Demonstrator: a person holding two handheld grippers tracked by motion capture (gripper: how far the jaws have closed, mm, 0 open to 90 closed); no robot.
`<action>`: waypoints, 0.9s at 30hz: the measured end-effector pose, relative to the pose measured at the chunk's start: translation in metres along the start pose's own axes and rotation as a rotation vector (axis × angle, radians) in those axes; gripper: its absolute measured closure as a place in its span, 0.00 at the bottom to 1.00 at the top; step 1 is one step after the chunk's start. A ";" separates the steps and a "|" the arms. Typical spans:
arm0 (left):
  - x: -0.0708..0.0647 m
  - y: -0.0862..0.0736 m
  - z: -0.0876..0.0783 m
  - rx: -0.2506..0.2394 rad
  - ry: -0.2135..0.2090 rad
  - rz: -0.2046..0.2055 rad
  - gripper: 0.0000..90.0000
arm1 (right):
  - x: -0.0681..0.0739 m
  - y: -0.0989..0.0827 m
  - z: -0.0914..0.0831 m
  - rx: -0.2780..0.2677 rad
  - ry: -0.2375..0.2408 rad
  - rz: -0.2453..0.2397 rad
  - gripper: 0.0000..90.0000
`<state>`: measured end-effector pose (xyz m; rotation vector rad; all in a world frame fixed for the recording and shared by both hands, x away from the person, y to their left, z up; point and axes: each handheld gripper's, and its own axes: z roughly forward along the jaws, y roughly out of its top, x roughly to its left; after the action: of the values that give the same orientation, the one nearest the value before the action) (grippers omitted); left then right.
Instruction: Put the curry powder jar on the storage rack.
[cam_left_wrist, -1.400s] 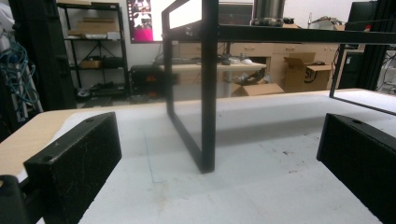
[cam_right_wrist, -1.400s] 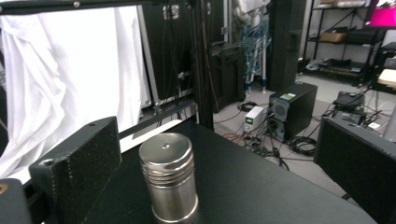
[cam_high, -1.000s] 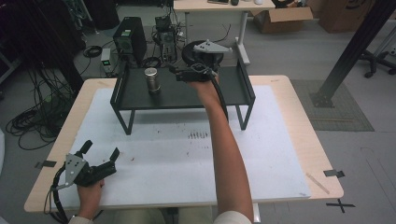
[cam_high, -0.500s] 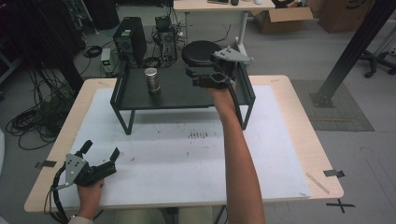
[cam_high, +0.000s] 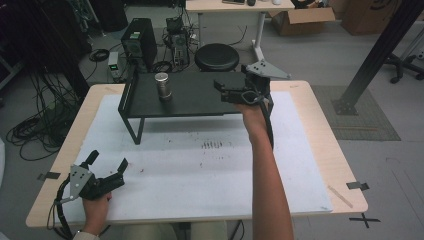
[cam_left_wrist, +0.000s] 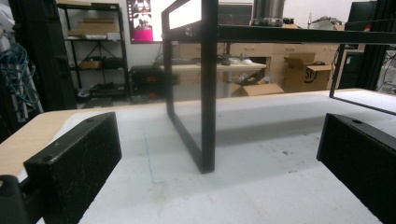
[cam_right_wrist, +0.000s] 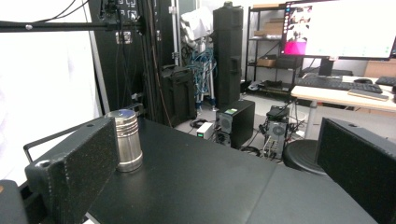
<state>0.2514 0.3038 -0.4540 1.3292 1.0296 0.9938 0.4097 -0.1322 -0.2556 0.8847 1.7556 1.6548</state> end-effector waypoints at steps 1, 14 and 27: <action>0.000 0.000 0.000 0.000 0.000 0.000 0.00 | 0.000 0.000 -0.004 -0.002 -0.004 0.000 0.00; 0.000 0.000 0.000 0.003 0.000 0.003 0.00 | -0.006 -0.011 -0.040 -0.027 -0.042 0.007 0.00; 0.000 0.000 0.000 0.002 0.001 0.004 0.00 | -0.012 -0.029 -0.073 -0.042 -0.087 0.009 0.00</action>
<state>0.2514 0.3037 -0.4540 1.3333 1.0290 0.9966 0.3583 -0.1878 -0.2788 0.9323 1.6552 1.6284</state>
